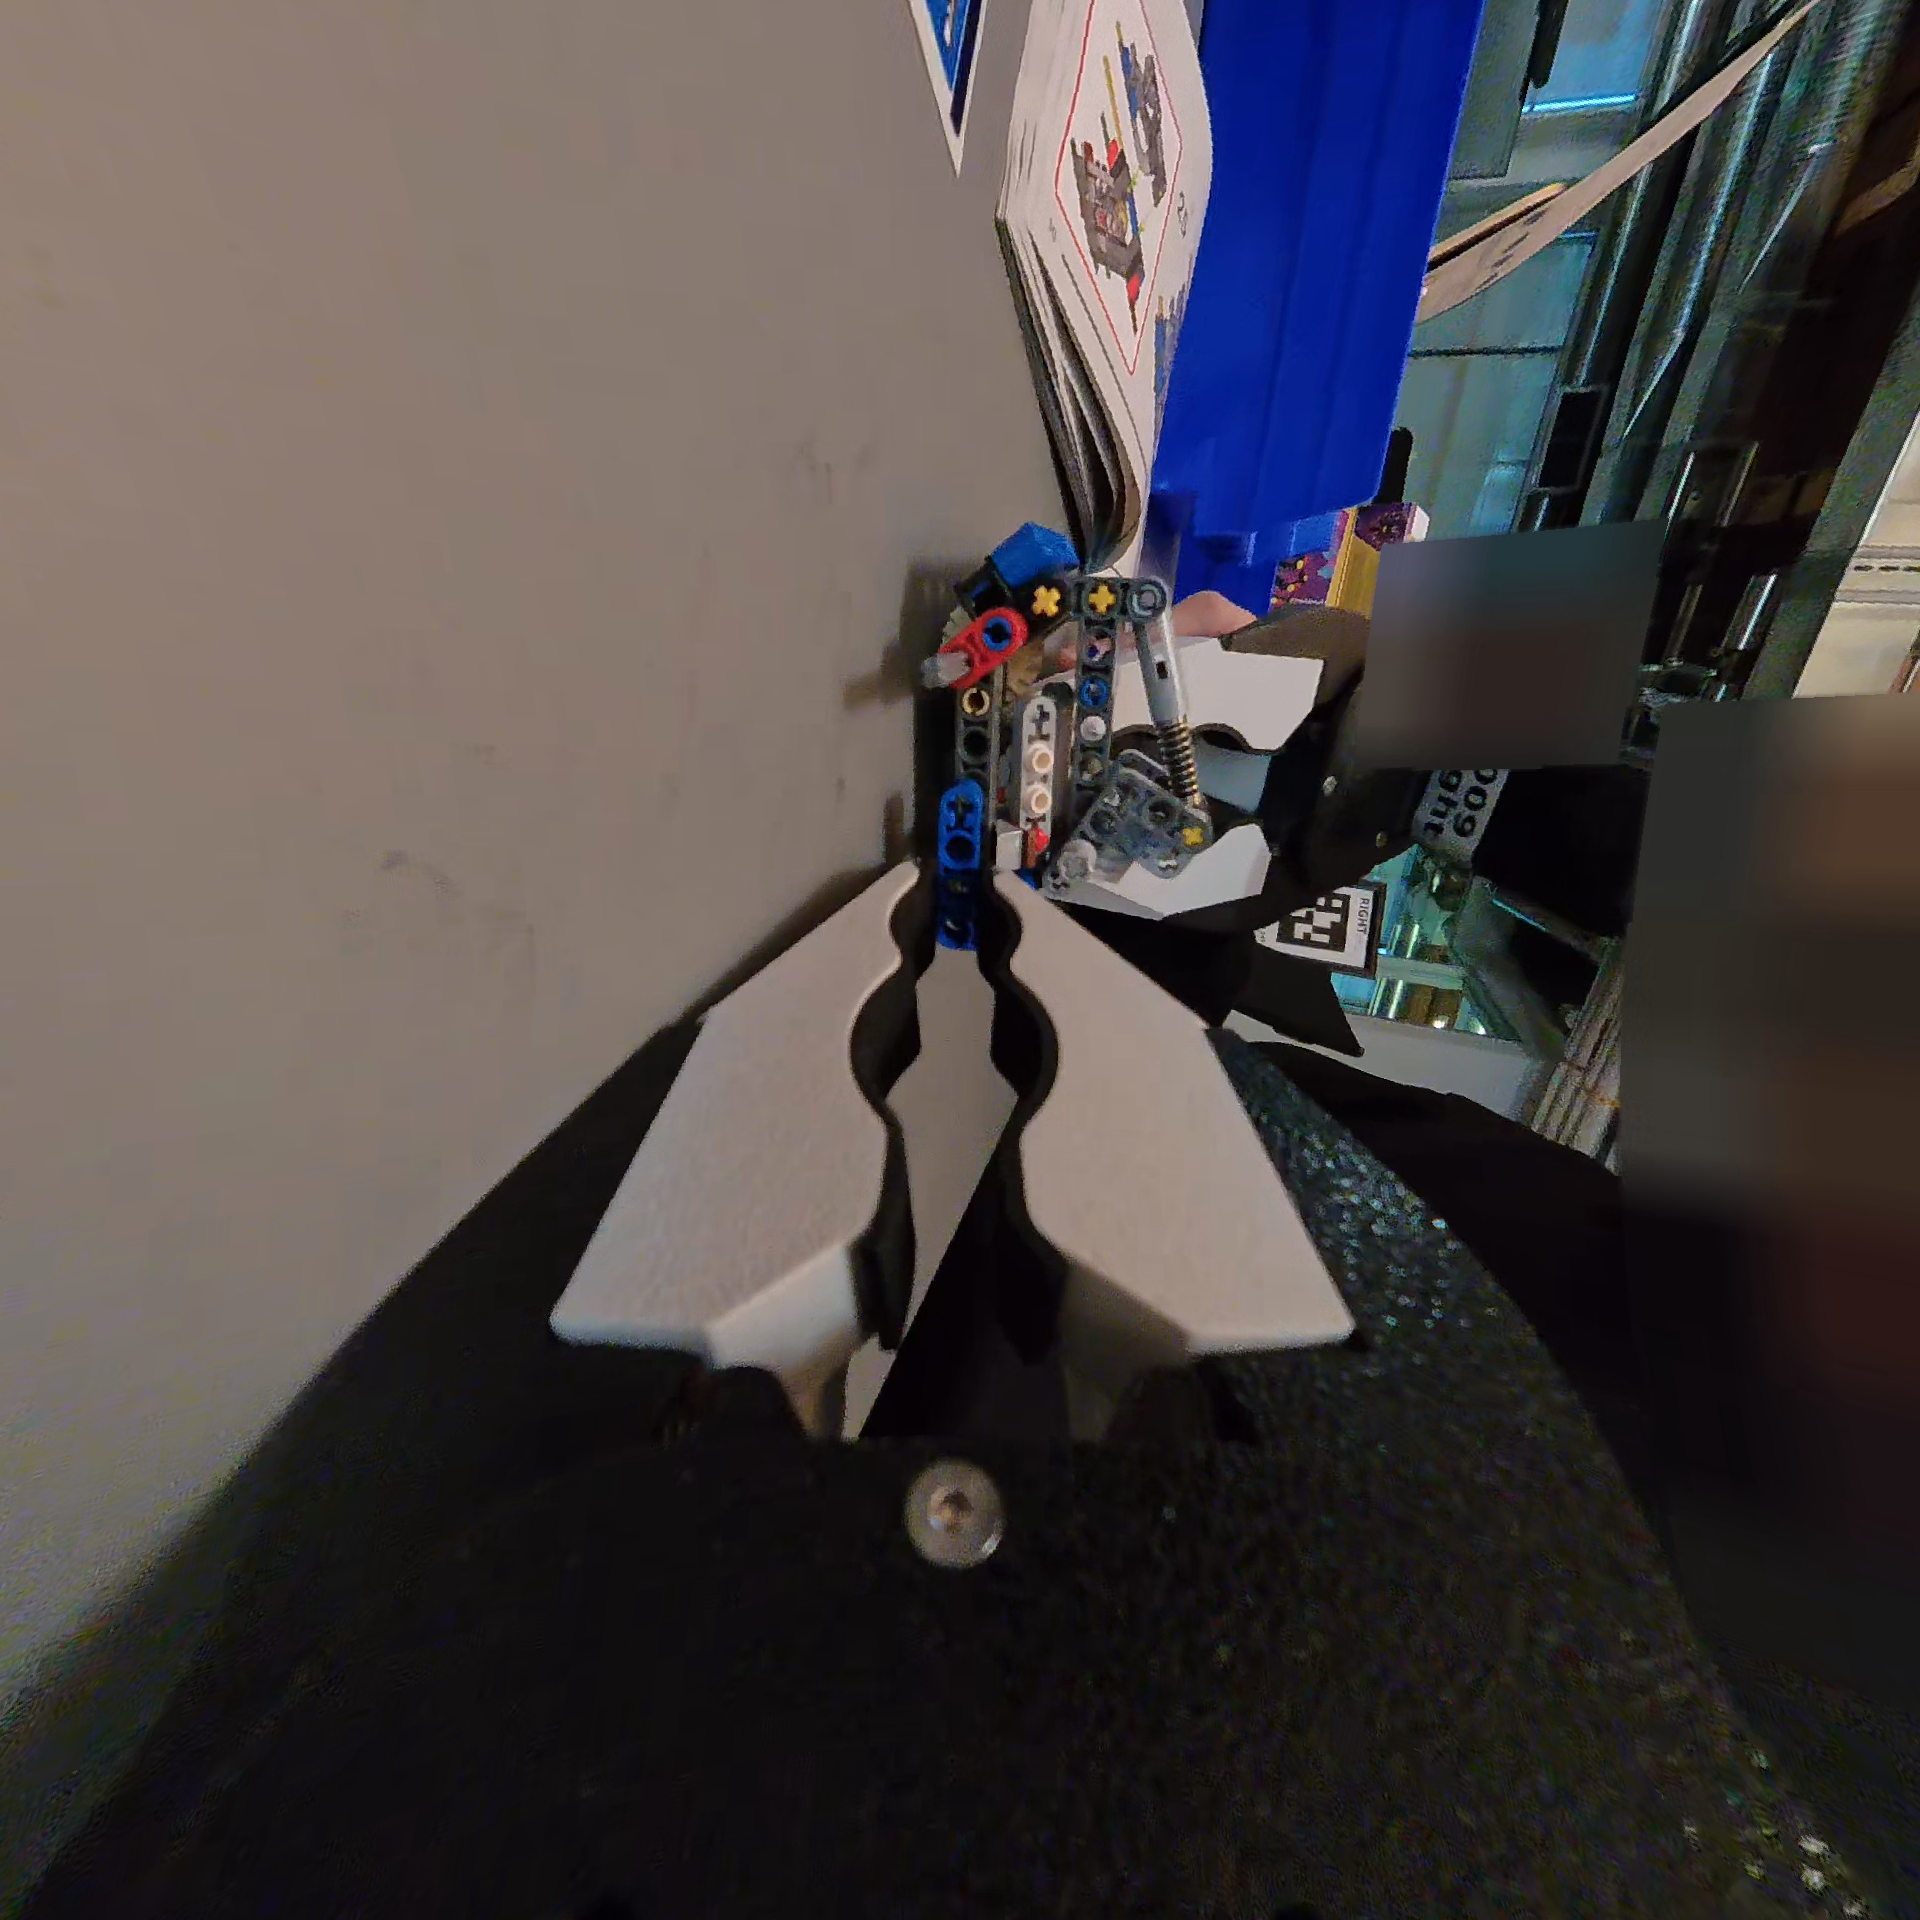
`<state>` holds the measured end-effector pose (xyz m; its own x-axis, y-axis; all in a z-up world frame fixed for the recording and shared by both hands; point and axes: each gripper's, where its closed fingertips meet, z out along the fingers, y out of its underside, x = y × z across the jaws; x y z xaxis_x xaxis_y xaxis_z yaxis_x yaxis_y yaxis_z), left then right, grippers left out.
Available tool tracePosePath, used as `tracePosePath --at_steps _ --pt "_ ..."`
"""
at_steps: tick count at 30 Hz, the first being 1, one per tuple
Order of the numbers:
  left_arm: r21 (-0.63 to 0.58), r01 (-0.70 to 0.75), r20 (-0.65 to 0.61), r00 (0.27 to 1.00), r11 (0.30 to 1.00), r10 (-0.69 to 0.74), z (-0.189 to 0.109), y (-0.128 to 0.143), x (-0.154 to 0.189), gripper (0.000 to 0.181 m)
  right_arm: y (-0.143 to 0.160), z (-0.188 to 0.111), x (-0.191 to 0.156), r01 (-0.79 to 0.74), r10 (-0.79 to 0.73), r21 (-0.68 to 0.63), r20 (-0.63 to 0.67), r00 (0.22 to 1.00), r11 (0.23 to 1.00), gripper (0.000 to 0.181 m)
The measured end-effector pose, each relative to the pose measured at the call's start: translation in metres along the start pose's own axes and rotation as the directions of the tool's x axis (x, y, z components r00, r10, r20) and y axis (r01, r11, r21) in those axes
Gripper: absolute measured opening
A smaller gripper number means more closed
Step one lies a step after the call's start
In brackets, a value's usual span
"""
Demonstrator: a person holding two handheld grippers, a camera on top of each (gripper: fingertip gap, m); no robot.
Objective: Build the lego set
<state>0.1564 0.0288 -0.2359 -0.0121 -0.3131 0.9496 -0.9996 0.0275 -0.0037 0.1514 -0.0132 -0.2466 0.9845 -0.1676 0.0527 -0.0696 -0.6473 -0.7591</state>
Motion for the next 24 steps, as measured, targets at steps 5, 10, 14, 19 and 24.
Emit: tracePosePath --at_steps 5,10,14,19,24 --pt "0.034 0.006 0.003 1.0 0.999 -0.007 0.0 0.001 0.0 0.004 0.0 0.0 -0.001 -0.006 0.006 0.0 0.0 1.0 1.0 0.031" --pt "0.068 -0.002 0.01 1.0 0.998 0.002 0.001 0.002 -0.001 0.004 0.0 0.0 -0.001 -0.016 0.016 -0.002 0.006 1.0 1.0 0.031" --pt "0.038 -0.023 0.014 1.0 0.999 0.023 0.001 0.004 0.0 0.005 0.0 0.0 -0.002 -0.018 0.018 -0.002 0.013 1.0 1.0 0.031" --pt "-0.022 -0.041 -0.001 0.999 0.999 0.041 0.002 0.006 0.001 0.005 0.0 0.0 -0.002 -0.028 0.028 -0.006 0.023 0.999 1.0 0.031" --pt "-0.096 -0.093 -0.019 0.996 0.991 0.092 0.007 0.016 0.004 0.004 0.001 0.0 -0.002 -0.035 0.035 -0.009 0.026 0.999 0.999 0.032"
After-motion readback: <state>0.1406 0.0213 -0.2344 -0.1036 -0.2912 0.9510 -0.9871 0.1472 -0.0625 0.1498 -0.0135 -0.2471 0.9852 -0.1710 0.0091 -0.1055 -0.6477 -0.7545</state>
